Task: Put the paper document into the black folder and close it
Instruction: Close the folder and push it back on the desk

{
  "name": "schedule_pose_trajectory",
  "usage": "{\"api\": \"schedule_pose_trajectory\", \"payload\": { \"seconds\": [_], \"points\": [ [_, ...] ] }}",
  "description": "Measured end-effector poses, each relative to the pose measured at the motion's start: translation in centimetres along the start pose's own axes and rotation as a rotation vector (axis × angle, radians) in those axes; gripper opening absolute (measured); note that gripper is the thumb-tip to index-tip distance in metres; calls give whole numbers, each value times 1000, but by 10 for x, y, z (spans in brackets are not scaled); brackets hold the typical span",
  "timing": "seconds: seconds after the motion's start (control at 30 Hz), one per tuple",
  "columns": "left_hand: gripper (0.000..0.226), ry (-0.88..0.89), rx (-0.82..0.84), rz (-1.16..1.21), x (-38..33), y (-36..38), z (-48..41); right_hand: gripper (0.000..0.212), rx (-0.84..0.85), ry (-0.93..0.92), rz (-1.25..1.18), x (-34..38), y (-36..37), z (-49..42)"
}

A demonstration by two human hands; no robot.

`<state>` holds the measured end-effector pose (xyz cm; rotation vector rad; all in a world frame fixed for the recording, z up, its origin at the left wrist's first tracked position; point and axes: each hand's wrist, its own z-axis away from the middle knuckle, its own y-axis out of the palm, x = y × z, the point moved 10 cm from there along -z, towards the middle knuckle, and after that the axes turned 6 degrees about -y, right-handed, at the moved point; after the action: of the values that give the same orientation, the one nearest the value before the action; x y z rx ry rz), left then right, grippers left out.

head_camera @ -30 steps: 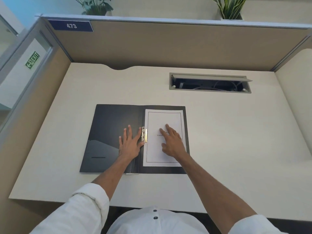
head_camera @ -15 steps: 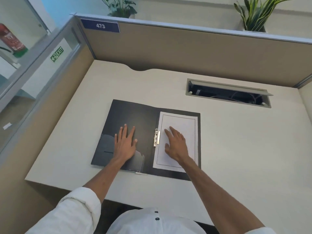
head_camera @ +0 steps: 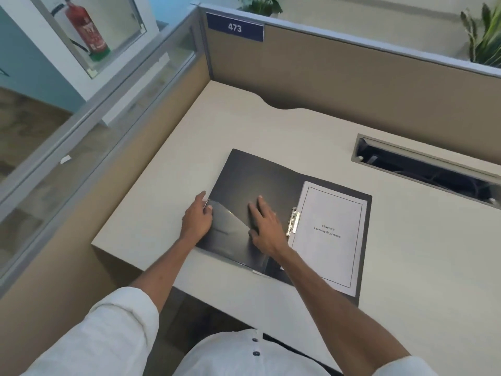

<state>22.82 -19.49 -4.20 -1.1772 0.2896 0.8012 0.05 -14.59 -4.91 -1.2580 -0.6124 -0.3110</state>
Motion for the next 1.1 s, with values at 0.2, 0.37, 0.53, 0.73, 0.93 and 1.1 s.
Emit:
{"api": "schedule_pose_trajectory", "payload": {
  "seconds": [0.2,0.37,0.53,0.73,0.93,1.1],
  "points": [
    [34,-88,47,319,4,-30,-1,86,43,16,-53,6,7,-3],
    [43,-211,452,814,-9,-24,13,86,-15,34,-206,7,-9,2],
    [39,-157,546,944,-45,-18,34,73,-200,37,-384,7,-45,18],
    [39,-51,675,925,-117,12,79,52,-439,41,-610,-4,-103,54],
    [51,174,866,737,-178,68,124,19,-590,106,-848,-26,-150,98],
    [51,315,880,493,-198,117,153,31,-656,197,-980,-60,-173,149]
  ]
}}
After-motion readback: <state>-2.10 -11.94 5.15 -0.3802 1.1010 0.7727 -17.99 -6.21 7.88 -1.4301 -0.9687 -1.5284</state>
